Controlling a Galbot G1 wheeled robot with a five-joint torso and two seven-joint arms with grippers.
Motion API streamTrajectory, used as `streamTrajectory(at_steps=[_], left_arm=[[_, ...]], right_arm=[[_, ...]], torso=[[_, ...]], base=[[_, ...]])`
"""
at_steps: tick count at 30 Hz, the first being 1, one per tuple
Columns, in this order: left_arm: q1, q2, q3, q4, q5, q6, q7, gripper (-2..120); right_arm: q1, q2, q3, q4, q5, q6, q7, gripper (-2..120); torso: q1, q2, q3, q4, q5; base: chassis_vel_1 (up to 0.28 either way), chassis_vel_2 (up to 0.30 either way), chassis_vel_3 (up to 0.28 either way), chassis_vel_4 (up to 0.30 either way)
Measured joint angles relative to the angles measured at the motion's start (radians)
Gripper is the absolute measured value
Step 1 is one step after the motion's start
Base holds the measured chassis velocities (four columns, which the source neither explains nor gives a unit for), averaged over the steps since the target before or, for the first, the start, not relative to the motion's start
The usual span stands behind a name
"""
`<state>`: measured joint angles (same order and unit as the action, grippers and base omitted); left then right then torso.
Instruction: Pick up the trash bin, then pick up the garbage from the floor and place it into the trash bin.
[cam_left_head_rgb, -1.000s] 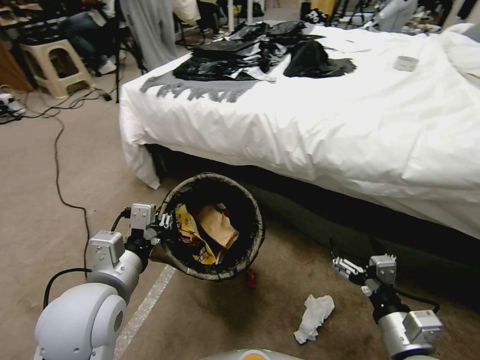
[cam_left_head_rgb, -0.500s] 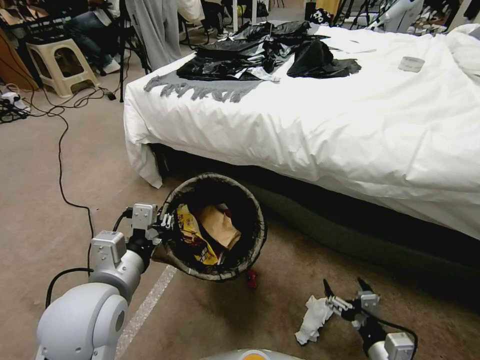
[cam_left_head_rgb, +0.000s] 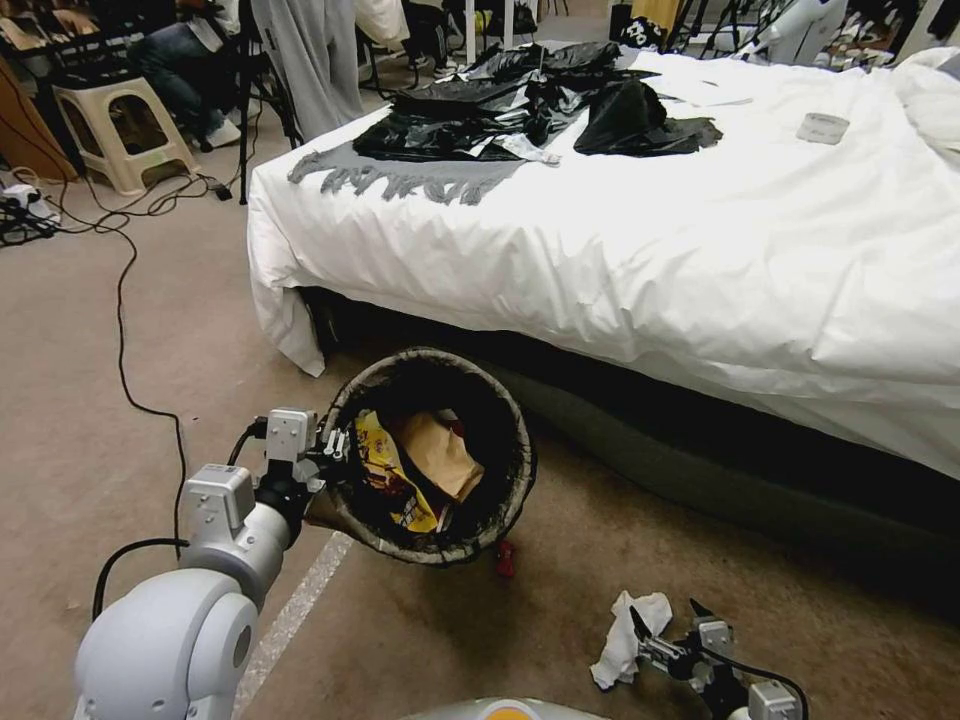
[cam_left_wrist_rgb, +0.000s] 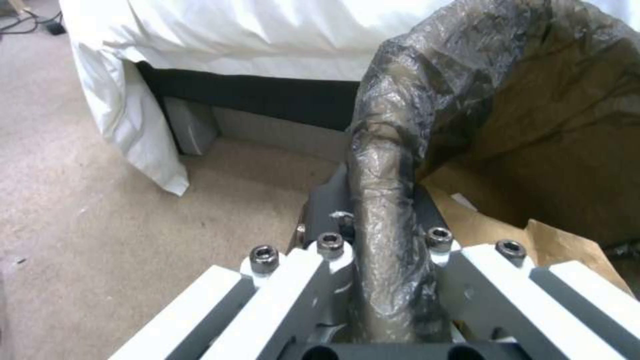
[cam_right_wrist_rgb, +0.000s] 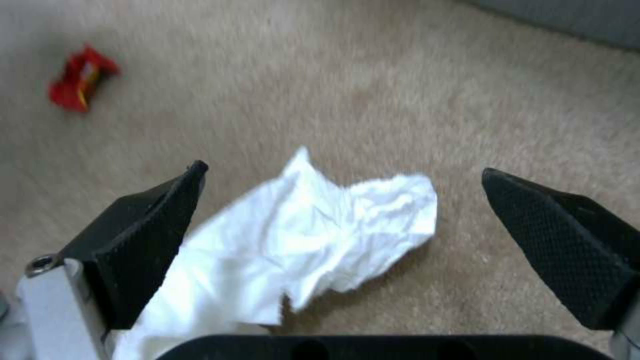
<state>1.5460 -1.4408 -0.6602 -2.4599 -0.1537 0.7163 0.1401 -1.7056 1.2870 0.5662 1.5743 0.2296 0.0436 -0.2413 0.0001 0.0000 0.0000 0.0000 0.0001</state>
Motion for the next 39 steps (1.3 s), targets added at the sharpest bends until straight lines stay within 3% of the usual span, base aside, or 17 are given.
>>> streamTrajectory(at_steps=[14,37,39], left_arm=[[-0.005,0.000,0.007,0.002,0.008,0.000,0.000,3],[-0.010,0.008,0.009,0.016,0.007,0.000,0.004,3],[-0.013,0.009,0.009,0.019,0.006,0.000,0.004,3]], right_arm=[[0.132,-0.040,-0.033,-0.162,-0.045,-0.018,-0.022,100],[0.203,-0.028,-0.063,-0.236,-0.102,-0.043,-0.040,100],[0.203,-0.026,-0.065,-0.239,-0.107,-0.043,-0.040,93]], torso=[[0.000,0.000,0.000,-0.0001,-0.0001],[0.000,0.000,0.000,0.0000,-0.0001],[0.000,0.000,0.000,0.0000,-0.0001]], base=[[0.000,0.000,0.000,0.000],[0.000,0.000,0.000,0.000],[0.000,0.000,0.000,0.000]])
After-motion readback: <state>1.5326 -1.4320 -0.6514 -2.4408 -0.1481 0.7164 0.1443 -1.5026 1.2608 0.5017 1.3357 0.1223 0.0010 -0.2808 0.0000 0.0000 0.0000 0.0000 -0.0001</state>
